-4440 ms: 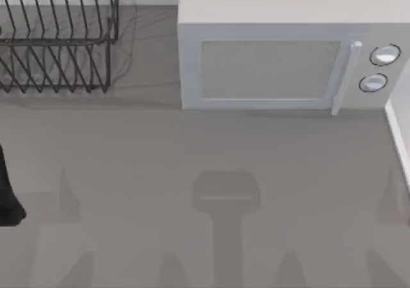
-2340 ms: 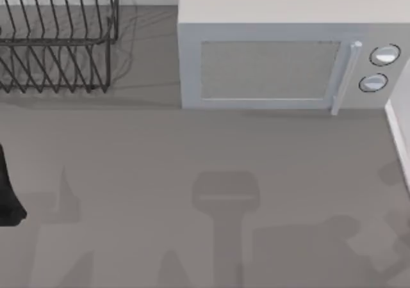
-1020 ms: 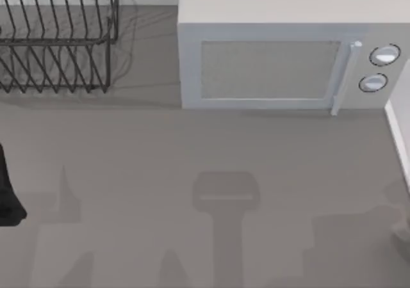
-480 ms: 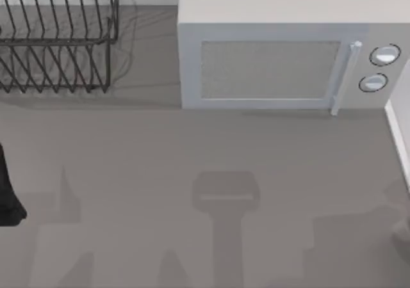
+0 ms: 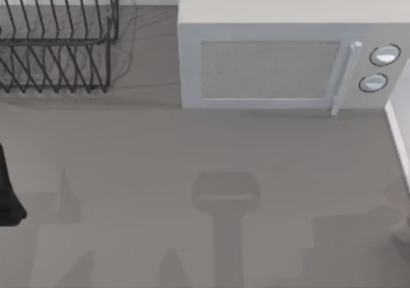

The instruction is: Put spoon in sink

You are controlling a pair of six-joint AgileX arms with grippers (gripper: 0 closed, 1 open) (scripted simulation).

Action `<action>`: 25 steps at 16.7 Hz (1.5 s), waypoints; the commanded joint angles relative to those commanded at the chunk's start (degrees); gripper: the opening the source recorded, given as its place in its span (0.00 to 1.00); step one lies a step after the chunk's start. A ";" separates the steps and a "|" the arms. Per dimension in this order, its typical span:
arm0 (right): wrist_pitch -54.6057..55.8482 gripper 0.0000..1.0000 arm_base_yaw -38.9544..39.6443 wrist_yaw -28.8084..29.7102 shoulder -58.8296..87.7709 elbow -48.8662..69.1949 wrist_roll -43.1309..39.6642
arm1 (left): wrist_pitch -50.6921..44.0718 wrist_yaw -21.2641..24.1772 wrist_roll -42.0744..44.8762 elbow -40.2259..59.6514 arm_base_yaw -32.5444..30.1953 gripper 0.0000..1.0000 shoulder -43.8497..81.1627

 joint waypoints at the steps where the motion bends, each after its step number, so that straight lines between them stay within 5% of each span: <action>1: 0.00 0.00 0.00 0.00 0.00 0.00 0.00 | 0.00 0.00 0.00 0.00 0.00 1.00 0.00; 14: -29.55 0.00 -0.53 -0.68 -12.66 17.33 -0.55 | 0.00 0.00 0.00 0.00 0.00 1.00 0.00; 25: -33.62 0.00 -0.79 -0.64 -8.62 24.65 -0.95 | 0.00 0.00 0.00 0.00 0.00 1.00 0.00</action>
